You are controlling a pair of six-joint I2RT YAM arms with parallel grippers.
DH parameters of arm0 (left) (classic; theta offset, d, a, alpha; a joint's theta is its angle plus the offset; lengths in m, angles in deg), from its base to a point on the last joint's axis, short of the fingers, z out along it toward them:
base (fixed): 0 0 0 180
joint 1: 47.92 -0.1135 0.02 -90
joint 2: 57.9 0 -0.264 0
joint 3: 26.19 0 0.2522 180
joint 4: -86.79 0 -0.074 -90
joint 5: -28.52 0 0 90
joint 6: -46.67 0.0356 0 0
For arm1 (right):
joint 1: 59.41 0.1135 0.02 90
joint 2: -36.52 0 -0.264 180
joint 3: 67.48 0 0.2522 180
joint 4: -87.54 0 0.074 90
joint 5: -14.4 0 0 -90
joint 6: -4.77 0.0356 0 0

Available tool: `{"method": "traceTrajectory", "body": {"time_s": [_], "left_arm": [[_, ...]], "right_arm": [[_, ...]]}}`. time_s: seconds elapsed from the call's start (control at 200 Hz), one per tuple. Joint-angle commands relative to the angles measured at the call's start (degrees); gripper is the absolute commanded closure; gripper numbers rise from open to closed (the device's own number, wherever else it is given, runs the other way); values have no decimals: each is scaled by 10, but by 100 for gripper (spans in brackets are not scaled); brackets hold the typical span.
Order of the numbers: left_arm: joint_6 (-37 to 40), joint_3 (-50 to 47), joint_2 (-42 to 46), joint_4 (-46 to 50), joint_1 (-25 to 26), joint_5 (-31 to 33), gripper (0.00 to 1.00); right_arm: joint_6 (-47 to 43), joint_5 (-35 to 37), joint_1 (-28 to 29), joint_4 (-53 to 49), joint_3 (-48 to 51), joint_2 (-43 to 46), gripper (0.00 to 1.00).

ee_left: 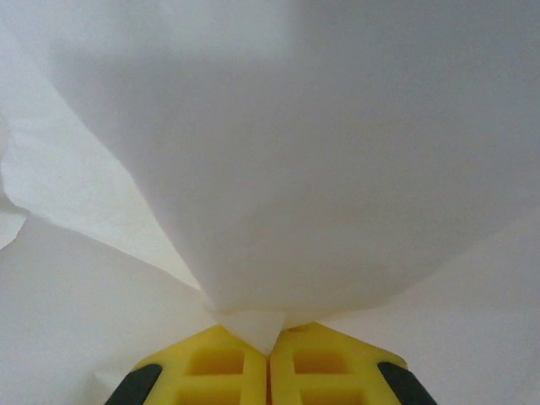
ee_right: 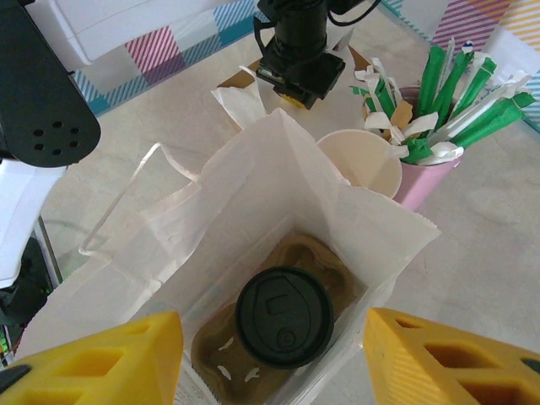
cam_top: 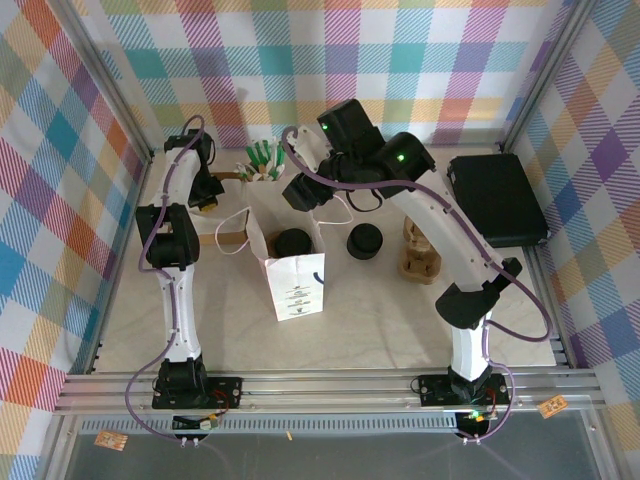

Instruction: Pack the takeout coffee

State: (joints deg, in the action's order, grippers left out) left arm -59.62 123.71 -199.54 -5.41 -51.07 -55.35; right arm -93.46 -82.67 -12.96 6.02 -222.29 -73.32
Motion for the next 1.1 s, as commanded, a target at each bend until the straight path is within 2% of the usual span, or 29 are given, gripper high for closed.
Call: {"method": "traceTrajectory", "body": {"time_s": [0.0,0.12,0.35,0.47,0.54,0.615,0.735,0.815,0.905,0.985,1.095], "left_arm": [[-3,18,54,16,-8,15,95],[-8,19,78,15,-8,18,100],[-24,16,165,-1,-6,12,100],[-15,-21,247,-48,11,0,100],[12,-62,308,-101,34,-16,100],[49,-116,377,-159,73,4,100],[121,-204,489,-252,153,46,100],[174,-266,556,-321,212,49,100],[208,-356,636,-418,260,6,100],[196,-417,693,-487,272,-46,100],[185,-428,728,-491,283,-82,100]], "right_arm": [[-10,-9,-3,6,4,10,41],[-11,-9,-3,12,4,13,41],[17,4,-10,41,-8,15,40],[84,-41,-34,71,-19,16,38],[123,-82,-48,94,-19,16,38],[156,-110,-52,117,-20,17,37],[199,-158,-52,150,-20,17,35],[230,-183,-52,173,-20,17,34],[258,-201,-52,193,-19,16,32],[268,-216,-52,208,-15,20,30],[273,-219,-52,216,-13,25,27]]}}
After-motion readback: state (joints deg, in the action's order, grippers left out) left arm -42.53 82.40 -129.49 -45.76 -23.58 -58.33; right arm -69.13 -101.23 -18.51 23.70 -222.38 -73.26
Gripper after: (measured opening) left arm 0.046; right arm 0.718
